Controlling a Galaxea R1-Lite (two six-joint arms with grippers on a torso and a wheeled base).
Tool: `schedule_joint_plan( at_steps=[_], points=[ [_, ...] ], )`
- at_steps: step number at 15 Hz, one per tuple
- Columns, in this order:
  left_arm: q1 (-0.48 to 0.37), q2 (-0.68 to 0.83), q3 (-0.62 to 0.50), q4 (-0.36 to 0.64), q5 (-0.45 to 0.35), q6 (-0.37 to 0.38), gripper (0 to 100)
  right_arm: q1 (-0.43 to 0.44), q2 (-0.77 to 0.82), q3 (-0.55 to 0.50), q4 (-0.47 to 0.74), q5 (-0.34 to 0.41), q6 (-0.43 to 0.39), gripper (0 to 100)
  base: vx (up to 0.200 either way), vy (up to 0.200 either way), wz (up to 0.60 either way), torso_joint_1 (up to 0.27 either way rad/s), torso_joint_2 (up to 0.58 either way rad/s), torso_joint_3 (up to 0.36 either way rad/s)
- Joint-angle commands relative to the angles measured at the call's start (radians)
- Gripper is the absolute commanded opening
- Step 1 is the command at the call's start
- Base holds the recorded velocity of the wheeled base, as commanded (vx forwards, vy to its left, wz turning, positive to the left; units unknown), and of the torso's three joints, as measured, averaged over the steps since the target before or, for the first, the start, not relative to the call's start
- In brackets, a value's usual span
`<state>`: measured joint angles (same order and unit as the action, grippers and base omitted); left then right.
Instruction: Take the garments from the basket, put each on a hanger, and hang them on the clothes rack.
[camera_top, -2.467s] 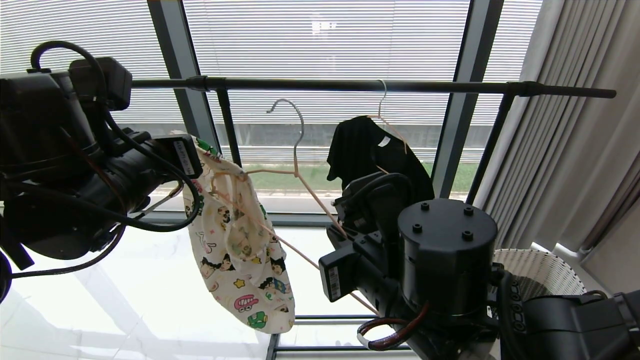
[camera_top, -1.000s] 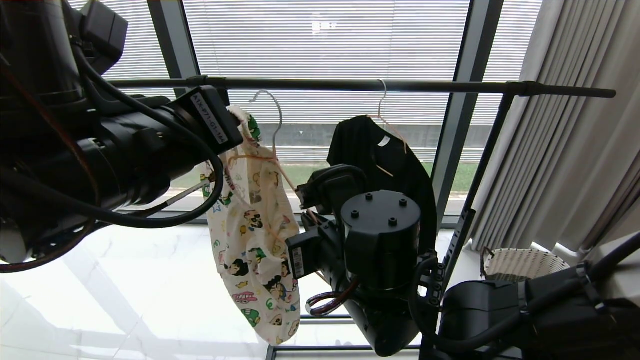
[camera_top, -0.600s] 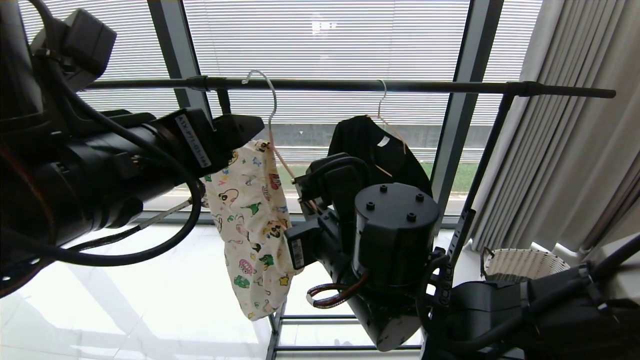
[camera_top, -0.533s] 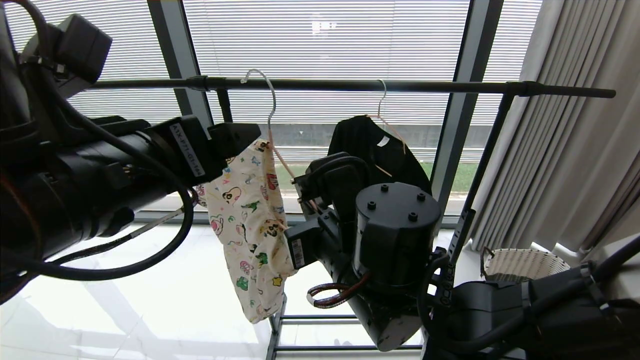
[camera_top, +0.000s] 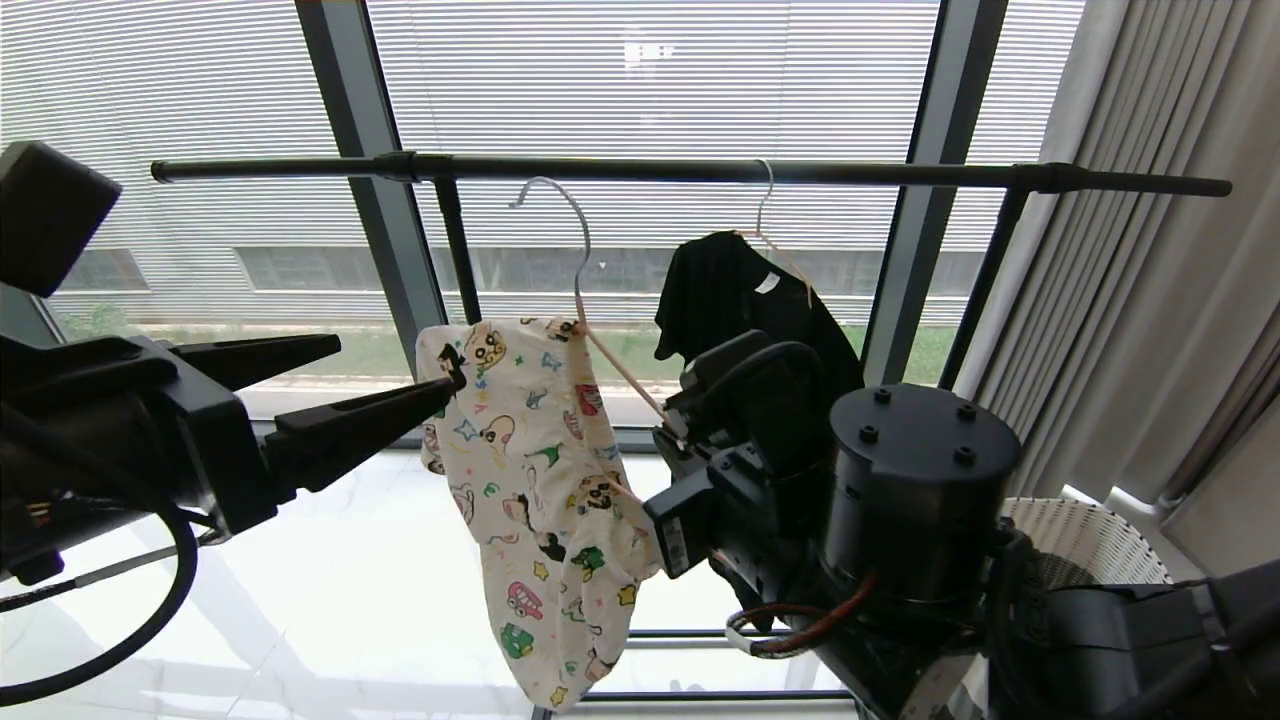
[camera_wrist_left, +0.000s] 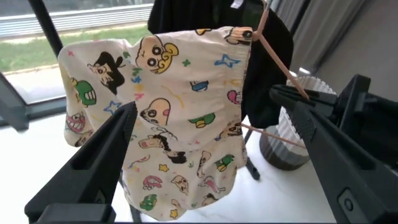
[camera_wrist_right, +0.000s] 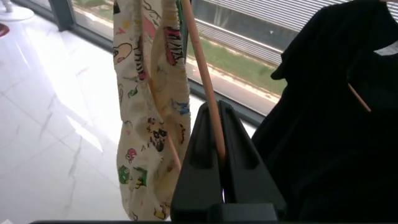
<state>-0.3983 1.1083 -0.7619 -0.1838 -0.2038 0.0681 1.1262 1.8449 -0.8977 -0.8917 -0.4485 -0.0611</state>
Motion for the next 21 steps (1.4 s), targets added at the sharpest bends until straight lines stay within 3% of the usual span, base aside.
schedule_joint_plan(
  at_steps=[1,3,6,8,13,21],
  points=[
    [0.065,-0.028,0.088,-0.054,-0.117,0.087,100,0.0,-0.165,0.183,-0.001,0.033,-0.002,0,0.0,0.0,0.0,0.0,0.0,0.0],
    [0.065,-0.024,0.156,-0.069,-0.22,0.193,100,0.006,-0.237,0.275,-0.001,0.063,-0.008,0,0.0,0.0,0.0,0.0,0.0,0.0],
    [0.059,0.013,0.196,-0.069,-0.362,0.311,100,0.027,-0.325,0.372,-0.001,0.171,-0.062,0,0.0,0.0,0.0,0.0,0.0,0.0],
    [0.042,0.07,0.171,-0.071,-0.364,0.354,100,0.049,-0.342,0.398,-0.001,0.188,-0.075,0,0.0,0.0,0.0,0.0,0.0,0.0],
    [-0.031,0.099,0.191,-0.078,-0.364,0.375,100,0.159,-0.335,0.439,-0.001,0.203,-0.08,0,0.0,0.0,0.0,0.0,0.0,0.0],
    [-0.134,0.127,0.228,-0.078,-0.362,0.381,100,0.202,-0.329,0.454,-0.001,0.226,-0.111,0,0.0,0.0,0.0,0.0,0.0,0.0]
  ],
)
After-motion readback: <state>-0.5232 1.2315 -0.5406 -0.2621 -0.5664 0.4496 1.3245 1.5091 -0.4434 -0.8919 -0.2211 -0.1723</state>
